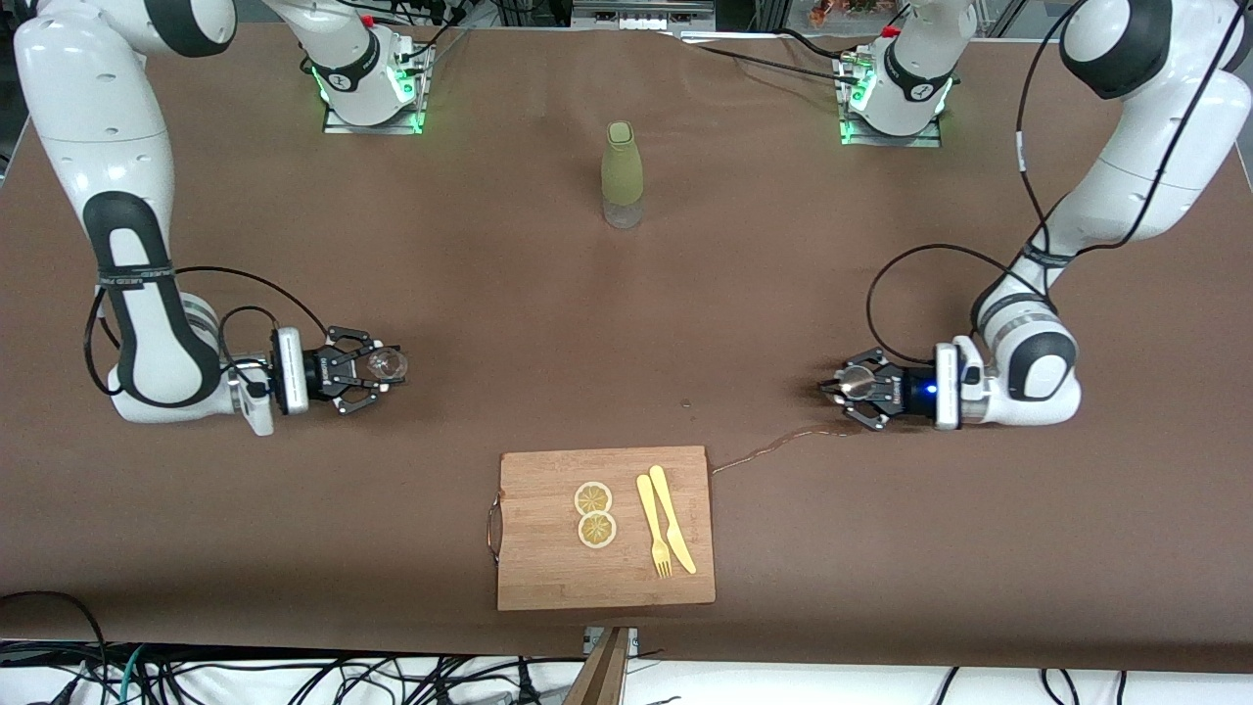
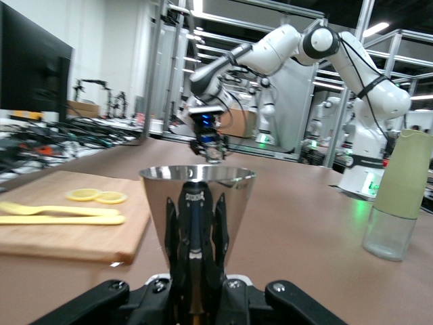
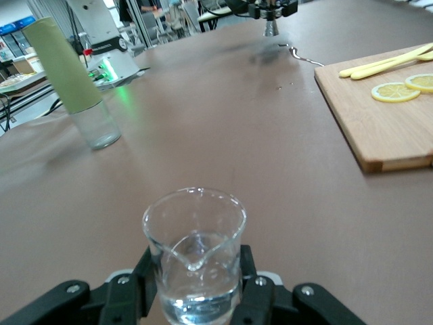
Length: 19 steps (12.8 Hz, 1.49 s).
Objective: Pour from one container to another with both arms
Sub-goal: 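Lift the jigger with the left gripper while the right gripper brings the beaker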
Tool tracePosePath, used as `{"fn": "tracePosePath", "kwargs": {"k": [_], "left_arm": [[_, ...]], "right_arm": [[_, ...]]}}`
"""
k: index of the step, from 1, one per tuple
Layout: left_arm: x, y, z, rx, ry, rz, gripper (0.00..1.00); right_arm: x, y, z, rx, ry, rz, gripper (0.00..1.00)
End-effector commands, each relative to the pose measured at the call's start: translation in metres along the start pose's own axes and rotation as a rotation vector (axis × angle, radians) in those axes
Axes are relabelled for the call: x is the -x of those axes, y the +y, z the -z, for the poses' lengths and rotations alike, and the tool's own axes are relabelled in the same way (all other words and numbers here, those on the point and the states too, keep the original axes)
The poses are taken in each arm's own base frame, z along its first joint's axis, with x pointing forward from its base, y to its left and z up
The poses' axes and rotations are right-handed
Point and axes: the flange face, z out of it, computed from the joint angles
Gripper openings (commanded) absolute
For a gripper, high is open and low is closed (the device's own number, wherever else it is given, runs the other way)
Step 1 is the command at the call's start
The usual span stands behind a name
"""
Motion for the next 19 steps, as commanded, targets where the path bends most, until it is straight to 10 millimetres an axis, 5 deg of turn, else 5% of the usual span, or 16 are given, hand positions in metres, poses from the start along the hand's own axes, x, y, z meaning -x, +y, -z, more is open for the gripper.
{"fn": "tracePosePath", "kwargs": {"k": [1, 9, 12, 19], "left_arm": [[-0.005, -0.006, -0.044, 0.017, 0.011, 0.032, 0.00], [0.024, 0.000, -0.168, 0.103, 0.065, 0.047, 0.00], [0.010, -0.005, -0.198, 0.111, 0.082, -0.010, 0.00], [0.006, -0.024, -0.186, 0.002, -0.048, -0.141, 0.00]], "right_arm": [[-0.052, 0.016, -0.019, 0.007, -0.074, -0.063, 0.12], [-0.191, 0.032, -0.128, 0.177, -0.236, -0.255, 0.12], [-0.236, 0.029, -0.169, 0.248, -0.327, -0.330, 0.12], [-0.298, 0.010, -0.235, 0.355, -0.495, -0.381, 0.13]]}}
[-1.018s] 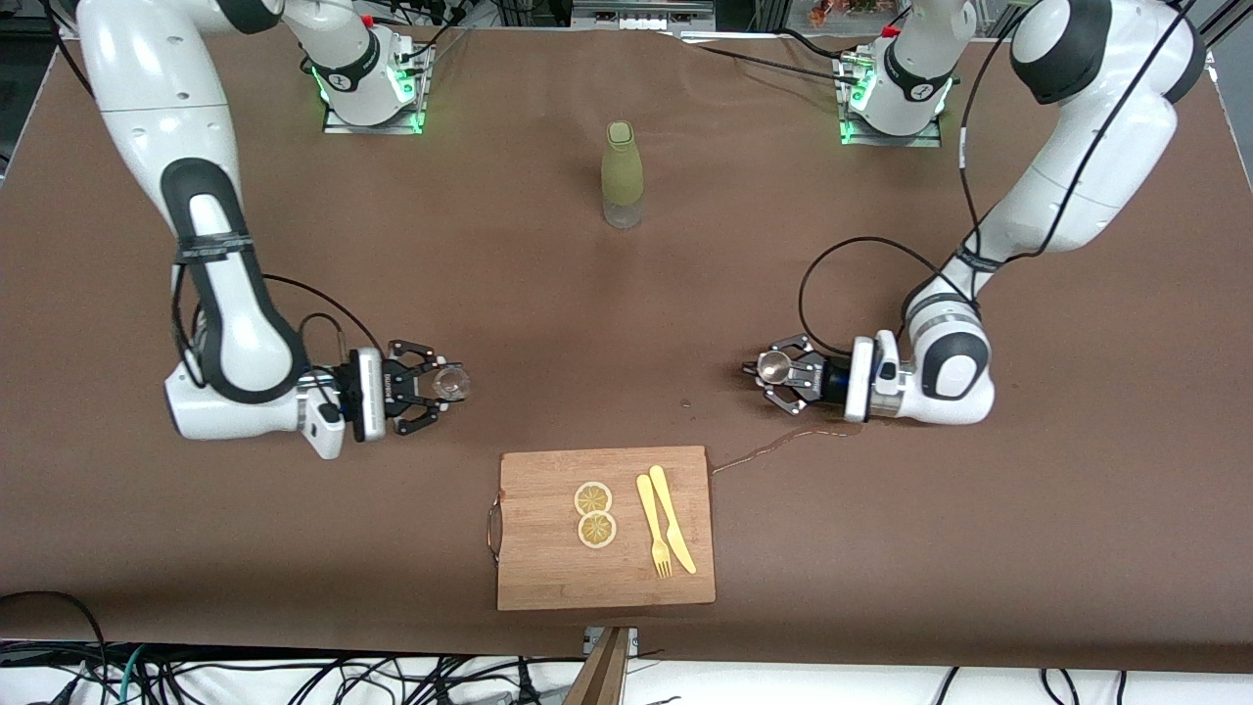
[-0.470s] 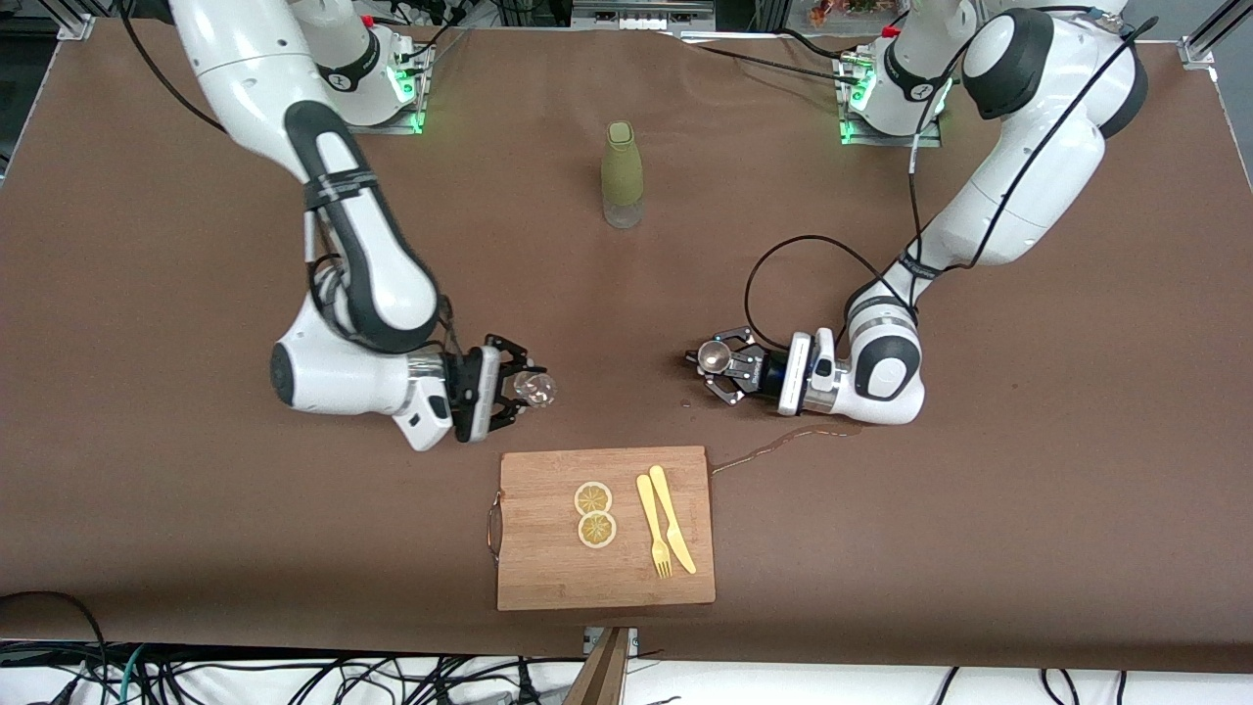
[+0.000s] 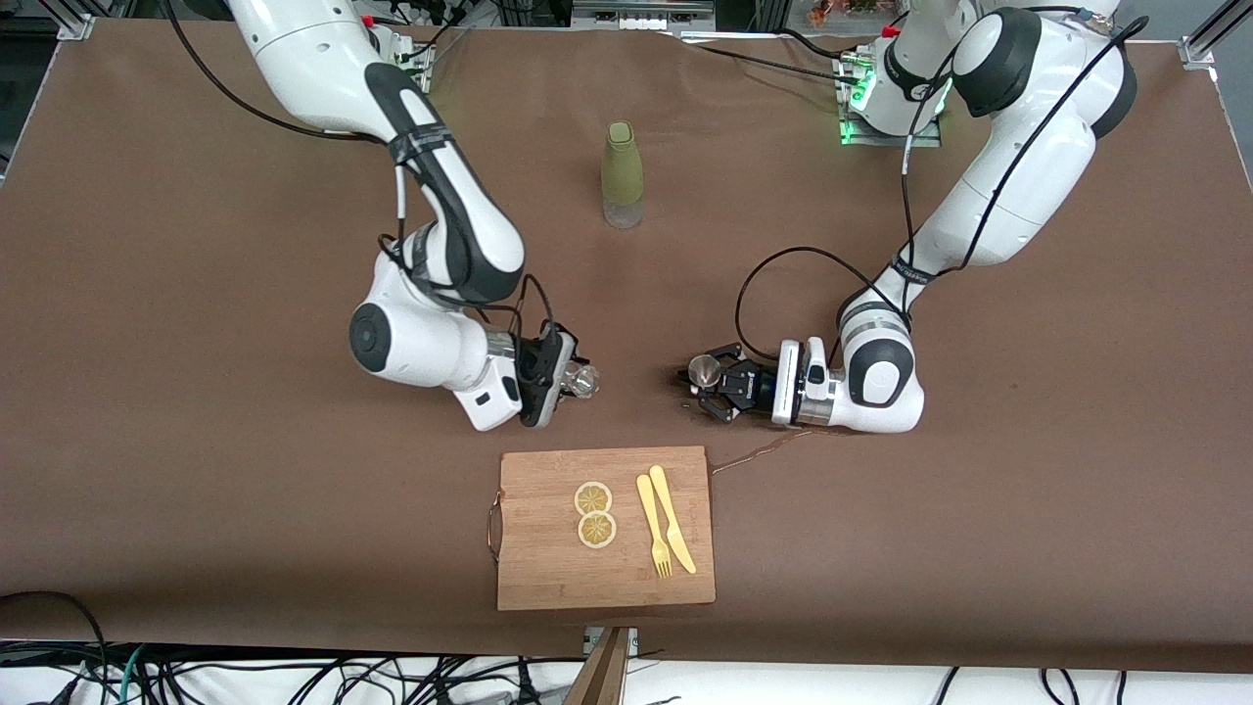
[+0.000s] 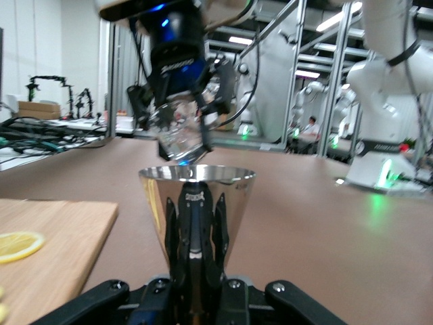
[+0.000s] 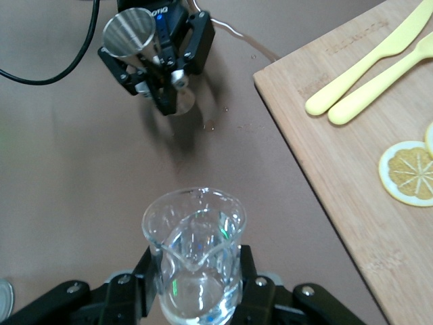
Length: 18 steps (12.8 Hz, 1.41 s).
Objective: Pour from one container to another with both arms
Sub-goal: 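Tilt the beaker with the right gripper, pouring into the jigger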
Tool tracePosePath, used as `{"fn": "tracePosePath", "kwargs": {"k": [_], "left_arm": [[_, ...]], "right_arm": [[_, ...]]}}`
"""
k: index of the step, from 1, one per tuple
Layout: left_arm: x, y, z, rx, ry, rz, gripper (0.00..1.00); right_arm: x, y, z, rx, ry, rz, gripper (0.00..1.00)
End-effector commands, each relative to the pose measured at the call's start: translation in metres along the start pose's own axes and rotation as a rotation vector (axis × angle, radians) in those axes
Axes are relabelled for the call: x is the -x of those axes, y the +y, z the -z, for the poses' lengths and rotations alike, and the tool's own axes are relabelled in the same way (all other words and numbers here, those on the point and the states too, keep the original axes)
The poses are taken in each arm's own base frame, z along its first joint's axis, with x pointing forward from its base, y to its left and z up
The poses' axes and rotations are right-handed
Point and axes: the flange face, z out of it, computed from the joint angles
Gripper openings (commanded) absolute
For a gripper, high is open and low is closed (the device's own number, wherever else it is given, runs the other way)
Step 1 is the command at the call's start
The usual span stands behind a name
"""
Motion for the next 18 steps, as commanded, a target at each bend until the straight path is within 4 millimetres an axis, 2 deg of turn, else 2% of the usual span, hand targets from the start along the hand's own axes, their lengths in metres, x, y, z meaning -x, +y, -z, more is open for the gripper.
{"fn": "tracePosePath", "kwargs": {"k": [1, 7, 10, 12, 15, 18], "left_arm": [[-0.003, -0.005, -0.004, -0.038, -0.039, -0.052, 0.00], [0.002, -0.004, -0.016, -0.068, -0.074, -0.047, 0.00], [0.000, 0.002, -0.036, -0.080, -0.068, -0.039, 0.00], [-0.002, 0.005, -0.047, -0.089, -0.052, -0.037, 0.00], [0.005, 0.007, -0.048, -0.089, -0.055, -0.029, 0.00], [0.010, 0.011, -0.052, -0.083, -0.054, -0.022, 0.00]], "right_arm": [[-0.023, -0.019, 0.004, 0.061, -0.056, -0.016, 0.13], [-0.050, -0.060, -0.018, 0.133, -0.134, -0.062, 0.13], [-0.059, -0.075, -0.029, 0.165, -0.141, -0.083, 0.13], [-0.062, -0.080, -0.036, 0.186, -0.148, -0.081, 0.13], [-0.065, -0.092, -0.049, 0.213, -0.175, -0.080, 0.13], [-0.070, -0.098, -0.049, 0.248, -0.187, -0.087, 0.13]]}}
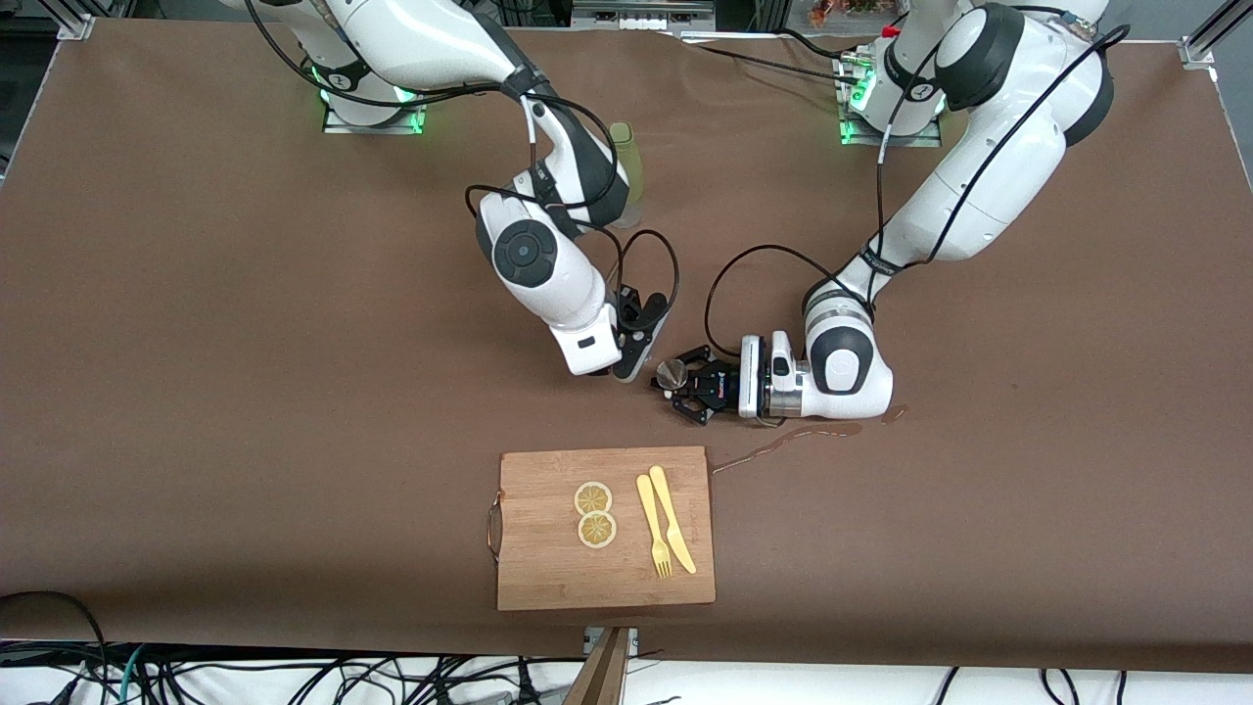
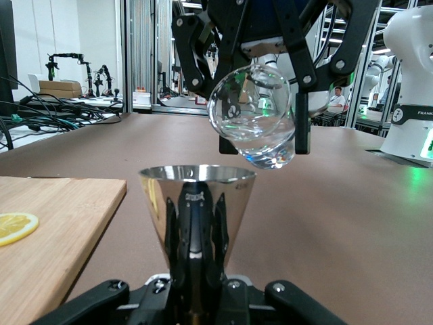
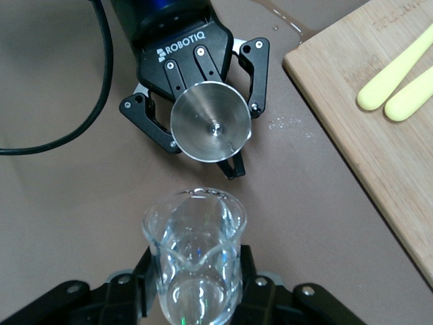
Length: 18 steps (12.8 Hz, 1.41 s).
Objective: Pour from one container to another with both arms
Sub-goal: 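Tilt the beaker with the right gripper, pouring into the jigger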
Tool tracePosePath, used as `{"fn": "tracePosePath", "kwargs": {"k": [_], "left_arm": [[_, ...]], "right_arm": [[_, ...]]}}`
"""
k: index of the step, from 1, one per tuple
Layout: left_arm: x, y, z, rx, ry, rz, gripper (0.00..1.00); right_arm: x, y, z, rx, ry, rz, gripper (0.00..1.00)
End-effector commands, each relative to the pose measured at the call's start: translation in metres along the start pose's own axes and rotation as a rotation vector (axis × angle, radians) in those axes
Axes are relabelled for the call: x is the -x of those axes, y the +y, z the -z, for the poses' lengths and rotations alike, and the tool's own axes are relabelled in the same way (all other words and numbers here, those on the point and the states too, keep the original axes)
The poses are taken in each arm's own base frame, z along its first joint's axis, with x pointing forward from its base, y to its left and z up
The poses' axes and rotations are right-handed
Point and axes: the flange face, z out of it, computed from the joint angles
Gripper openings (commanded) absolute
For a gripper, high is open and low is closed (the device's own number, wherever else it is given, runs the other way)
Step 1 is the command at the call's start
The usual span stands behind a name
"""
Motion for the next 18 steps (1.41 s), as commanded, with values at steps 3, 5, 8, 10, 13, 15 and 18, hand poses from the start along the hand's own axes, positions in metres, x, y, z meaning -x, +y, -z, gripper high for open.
{"fn": "tracePosePath", "kwargs": {"k": [3, 5, 8, 10, 13, 15, 18], "left_arm": [[0.008, 0.005, -0.007, -0.019, 0.021, -0.018, 0.00], [0.007, 0.005, -0.008, -0.027, 0.028, -0.012, 0.00], [0.003, 0.010, -0.018, -0.017, 0.040, -0.010, 0.00], [0.002, 0.010, -0.019, -0.016, 0.042, -0.010, 0.00], [-0.001, 0.011, -0.022, -0.011, 0.049, -0.013, 0.00], [-0.001, 0.011, -0.023, -0.010, 0.051, -0.013, 0.00], [-0.002, 0.011, -0.023, -0.012, 0.052, -0.014, 0.00]], "right_arm": [[-0.018, -0.014, 0.007, 0.090, -0.011, -0.014, 0.13], [-0.022, -0.021, 0.005, 0.133, -0.024, -0.016, 0.13], [-0.025, -0.024, 0.001, 0.183, -0.045, 0.008, 0.13], [-0.027, -0.025, 0.001, 0.203, -0.049, 0.019, 0.13], [-0.030, -0.025, 0.003, 0.235, -0.060, 0.049, 0.13], [-0.032, -0.029, 0.004, 0.254, -0.067, 0.073, 0.13], [-0.033, -0.030, 0.004, 0.261, -0.071, 0.081, 0.13]]}}
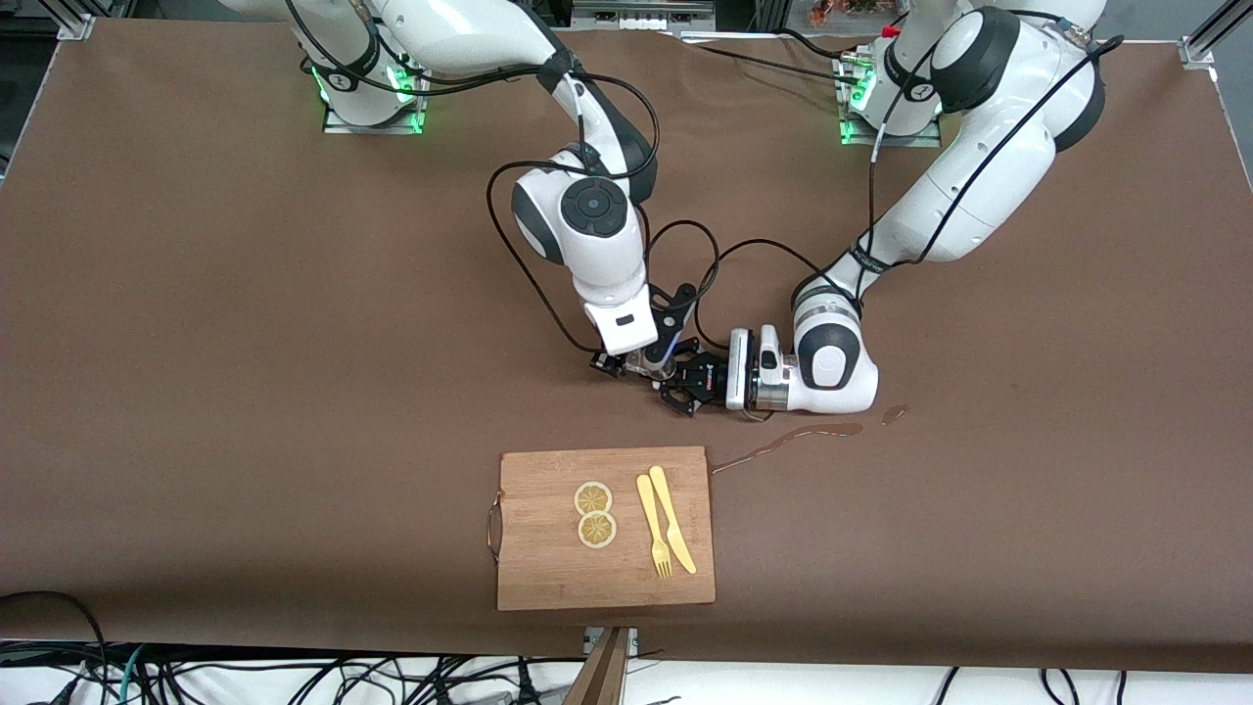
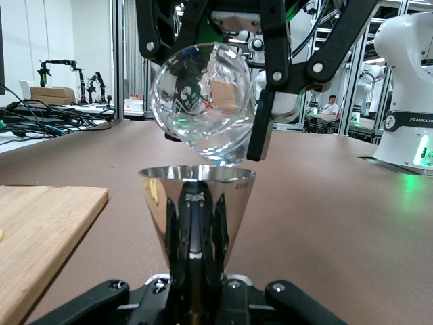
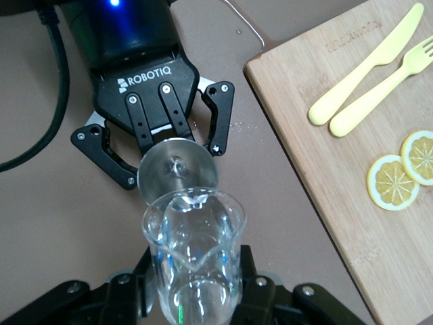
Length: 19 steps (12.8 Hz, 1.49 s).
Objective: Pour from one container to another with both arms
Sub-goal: 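Tilt the beaker with the right gripper, pouring into the jigger, then upright the beaker with the right gripper while the left gripper withdraws the jigger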
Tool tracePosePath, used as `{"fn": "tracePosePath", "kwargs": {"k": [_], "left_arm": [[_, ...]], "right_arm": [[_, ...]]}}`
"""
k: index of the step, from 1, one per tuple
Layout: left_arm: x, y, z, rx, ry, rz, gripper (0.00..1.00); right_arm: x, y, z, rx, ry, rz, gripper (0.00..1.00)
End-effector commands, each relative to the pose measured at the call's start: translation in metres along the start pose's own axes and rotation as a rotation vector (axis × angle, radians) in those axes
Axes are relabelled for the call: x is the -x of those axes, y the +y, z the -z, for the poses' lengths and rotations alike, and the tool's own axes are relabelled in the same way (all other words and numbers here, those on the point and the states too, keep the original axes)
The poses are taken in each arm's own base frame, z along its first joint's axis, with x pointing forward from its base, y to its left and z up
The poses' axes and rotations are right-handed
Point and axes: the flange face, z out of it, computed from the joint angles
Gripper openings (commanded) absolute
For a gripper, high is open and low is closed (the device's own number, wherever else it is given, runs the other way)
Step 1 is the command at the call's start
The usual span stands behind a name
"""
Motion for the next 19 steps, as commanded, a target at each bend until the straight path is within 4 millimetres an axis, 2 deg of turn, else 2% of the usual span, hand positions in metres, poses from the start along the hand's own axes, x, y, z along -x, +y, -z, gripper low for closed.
{"fn": "tracePosePath", "kwargs": {"k": [1, 5, 7, 14, 16, 19], "left_arm": [[-0.004, 0.000, -0.004, -0.032, 0.025, -0.014, 0.00], [-0.004, 0.000, -0.004, -0.038, 0.029, -0.019, 0.00], [-0.006, 0.000, -0.005, -0.040, 0.035, -0.022, 0.00], [-0.009, -0.001, -0.004, -0.048, 0.040, -0.019, 0.00], [-0.017, -0.004, 0.001, -0.053, 0.040, -0.018, 0.00], [-0.031, -0.012, 0.021, -0.074, 0.035, -0.020, 0.00]], "right_arm": [[-0.007, -0.001, 0.002, 0.027, 0.000, 0.003, 0.13], [-0.008, -0.003, 0.002, 0.025, 0.001, 0.004, 0.14], [-0.005, 0.003, 0.004, 0.017, 0.003, -0.007, 0.14], [0.013, 0.050, 0.023, -0.154, 0.107, -0.214, 0.14], [0.028, 0.068, 0.029, -0.217, 0.148, -0.251, 0.14], [0.064, 0.101, 0.045, -0.303, 0.223, -0.260, 0.14]]}}
